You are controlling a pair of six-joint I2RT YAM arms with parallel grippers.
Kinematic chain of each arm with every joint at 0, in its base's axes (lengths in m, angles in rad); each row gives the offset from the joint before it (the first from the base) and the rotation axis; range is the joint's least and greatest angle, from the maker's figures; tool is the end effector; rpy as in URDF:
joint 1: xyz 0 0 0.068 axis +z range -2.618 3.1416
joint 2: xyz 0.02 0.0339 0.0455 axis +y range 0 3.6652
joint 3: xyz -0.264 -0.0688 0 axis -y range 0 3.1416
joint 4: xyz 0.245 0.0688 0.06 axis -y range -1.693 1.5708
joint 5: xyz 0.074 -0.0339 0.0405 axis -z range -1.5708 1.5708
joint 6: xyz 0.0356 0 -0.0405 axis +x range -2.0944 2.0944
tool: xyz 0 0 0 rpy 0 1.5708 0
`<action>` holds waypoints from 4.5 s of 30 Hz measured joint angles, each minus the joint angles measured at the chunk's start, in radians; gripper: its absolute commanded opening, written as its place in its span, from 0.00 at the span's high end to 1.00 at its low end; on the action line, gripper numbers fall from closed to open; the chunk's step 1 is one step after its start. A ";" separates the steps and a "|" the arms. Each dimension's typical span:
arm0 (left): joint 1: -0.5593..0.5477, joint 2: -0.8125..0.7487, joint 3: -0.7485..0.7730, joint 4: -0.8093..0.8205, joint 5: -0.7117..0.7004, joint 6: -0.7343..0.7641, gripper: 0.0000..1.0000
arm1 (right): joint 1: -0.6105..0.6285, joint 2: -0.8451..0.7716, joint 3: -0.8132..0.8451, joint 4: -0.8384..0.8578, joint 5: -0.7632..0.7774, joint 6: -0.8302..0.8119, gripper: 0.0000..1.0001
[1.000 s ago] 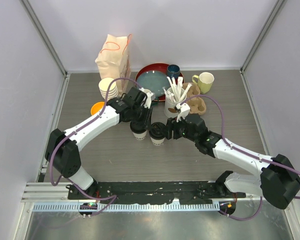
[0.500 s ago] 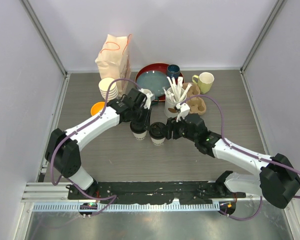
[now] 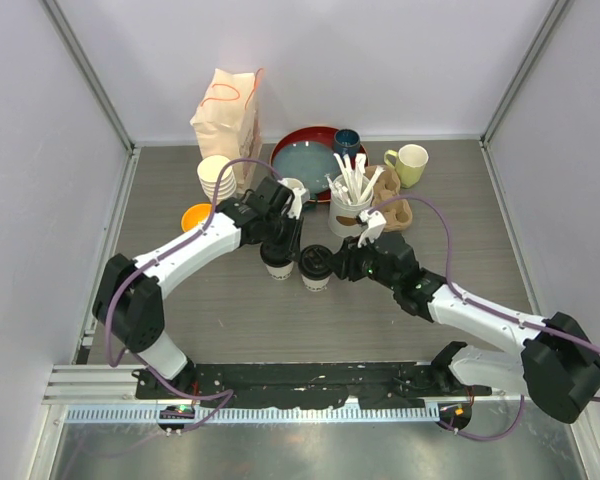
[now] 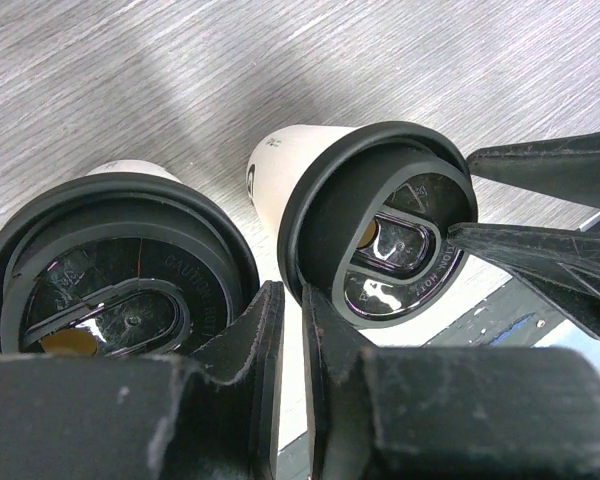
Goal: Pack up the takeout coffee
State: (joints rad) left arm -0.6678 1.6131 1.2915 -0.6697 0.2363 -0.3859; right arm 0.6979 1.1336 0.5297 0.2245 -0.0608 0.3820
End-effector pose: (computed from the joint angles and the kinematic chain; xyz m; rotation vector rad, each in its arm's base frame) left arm 0.2634 -0.2184 0.2659 0.4698 2.6369 -0.6759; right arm 0.1869 0.1595 0.2224 -0.3605 1.9974 0.7601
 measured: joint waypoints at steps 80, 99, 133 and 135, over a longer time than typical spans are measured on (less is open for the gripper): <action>-0.004 0.051 0.078 0.000 0.053 0.040 0.73 | -0.053 -0.011 0.163 -0.341 0.065 -0.095 0.48; -0.004 0.141 0.235 0.007 0.052 0.076 0.70 | 0.040 0.019 0.193 -0.383 0.191 -0.008 0.52; -0.003 0.087 0.108 -0.005 0.127 0.079 0.67 | -0.040 0.155 0.312 -0.366 0.039 -0.234 0.50; -0.003 0.084 0.110 -0.018 0.127 0.079 0.66 | -0.040 0.155 0.322 -0.383 0.031 -0.247 0.48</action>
State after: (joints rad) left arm -0.6704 1.6966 1.4014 -0.6872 0.3630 -0.3065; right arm 0.6575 1.2888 0.8513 -0.1589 -0.0303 0.1349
